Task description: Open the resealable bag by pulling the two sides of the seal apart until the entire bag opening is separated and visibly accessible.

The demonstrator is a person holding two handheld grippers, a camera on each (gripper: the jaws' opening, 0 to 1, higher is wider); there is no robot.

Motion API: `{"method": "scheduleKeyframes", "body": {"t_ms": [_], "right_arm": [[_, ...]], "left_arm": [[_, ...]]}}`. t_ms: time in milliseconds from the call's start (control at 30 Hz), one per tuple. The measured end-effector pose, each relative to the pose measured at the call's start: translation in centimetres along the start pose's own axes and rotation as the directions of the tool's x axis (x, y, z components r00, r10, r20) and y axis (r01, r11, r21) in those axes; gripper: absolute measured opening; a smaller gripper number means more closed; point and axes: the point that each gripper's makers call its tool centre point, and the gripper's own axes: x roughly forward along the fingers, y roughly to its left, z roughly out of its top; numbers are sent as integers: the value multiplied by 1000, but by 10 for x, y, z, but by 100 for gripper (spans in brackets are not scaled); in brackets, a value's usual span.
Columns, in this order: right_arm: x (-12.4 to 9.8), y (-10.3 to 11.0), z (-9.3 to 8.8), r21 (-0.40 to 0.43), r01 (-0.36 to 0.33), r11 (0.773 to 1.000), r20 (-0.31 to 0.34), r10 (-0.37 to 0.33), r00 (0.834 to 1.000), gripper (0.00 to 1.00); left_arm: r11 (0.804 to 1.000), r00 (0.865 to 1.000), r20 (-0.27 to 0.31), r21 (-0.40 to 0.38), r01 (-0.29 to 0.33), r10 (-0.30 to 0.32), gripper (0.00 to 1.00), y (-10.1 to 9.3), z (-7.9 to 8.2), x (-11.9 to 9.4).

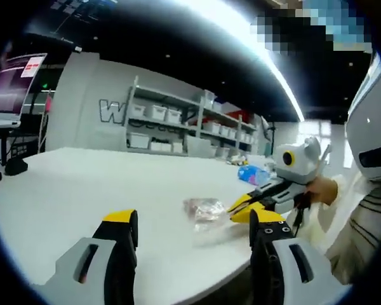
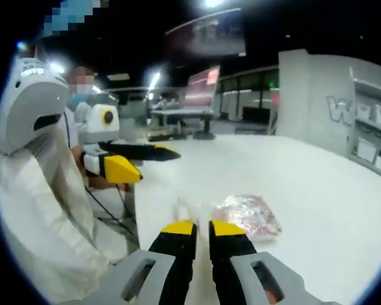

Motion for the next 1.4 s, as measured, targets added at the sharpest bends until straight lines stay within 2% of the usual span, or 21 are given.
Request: {"method": "scheduleKeyframes", "body": {"t_ms": [67, 233, 333, 400, 467, 533, 567, 600, 667, 700, 833, 900, 967, 1000, 1067, 1167, 1233, 1267, 1300, 1333, 1400], "right_arm": [[0, 0, 0, 4, 2, 1000, 4, -2, 1000, 4], [-1, 1, -1, 9, 2, 1000, 8, -3, 1000, 4], [-1, 2, 1, 8, 2, 1000, 15, -2, 1000, 4], [0, 2, 2, 11, 2, 1000, 23, -3, 1000, 4], [0, 2, 4, 13, 5, 1000, 31, -6, 999, 4], [0, 2, 4, 15, 10, 1000, 38, -10, 999, 4], [0, 2, 5, 16, 12, 1000, 40, -12, 999, 4], [-1, 2, 5, 17, 14, 1000, 42, -14, 999, 4], [-1, 2, 5, 20, 17, 1000, 46, -18, 999, 4], [-1, 2, 5, 22, 18, 1000, 49, -19, 999, 4], [-2, 0, 4, 31, 22, 999, 53, -23, 998, 4], [-2, -1, 4, 32, 23, 999, 55, -25, 998, 4], [-2, -1, 6, 34, 24, 999, 65, -27, 998, 3], [-2, -1, 7, 36, 24, 999, 70, -26, 997, 3], [-2, -1, 7, 37, 25, 999, 78, -28, 997, 3], [-2, -1, 6, 40, 24, 999, 81, -27, 996, 3], [-3, -2, 5, 47, 27, 999, 84, -31, 996, 3], [-3, -2, 4, 51, 28, 998, 86, -32, 996, 3], [-3, -3, 4, 54, 28, 998, 87, -33, 996, 3], [-3, -3, 4, 56, 29, 998, 89, -34, 995, 3], [-4, -3, 4, 57, 30, 998, 91, -35, 995, 3]], "left_arm": [[1000, 1000, 0, -7, 18, -18, 62, -3, 0, 0], [998, 998, -20, -38, 59, -60, 58, -10, 0, 3], [991, 989, -74, -37, 126, -128, 48, -20, -4, 3], [990, 986, -90, -6, 141, -141, 40, -19, -3, 4], [990, 985, -100, -2, 139, -139, 37, -16, 0, 5], [981, 979, -119, -115, 153, -167, 35, -19, -1, 5], [969, 976, -121, -190, 157, -182, 34, -22, -2, 6], [949, 971, -120, -266, 169, -206, 33, -27, -4, 6], [915, 960, -149, -365, 169, -237, 32, -33, -12, 7], [908, 954, -159, -381, 176, -252, 31, -35, -16, 7], [903, 948, -187, -394, 169, -259, 27, -38, -22, 11], [842, 936, -165, -505, 190, -311, 26, -48, -19, 12], [765, 933, -123, -614, 196, -338, 26, -50, -14, 16], [723, 932, -121, -668, 179, -342, 26, -50, -14, 17], [657, 928, -110, -736, 165, -356, 26, -50, -15, 19], [528, 926, -115, -844, 100, -360, 26, -46, -20, 21], [461, 923, -138, -886, 47, -359, 26, -41, -26, 24], [438, 921, -160, -899, 14, -357, 24, -39, -30, 25], [423, 925, -163, -906, -3, -343, 22, -37, -30, 27], [408, 921, -162, -913, -4, -354, 21, -38, -30, 28], [421, 915, -167, -907, 3, -367, 19, -41, -30, 33]]}}
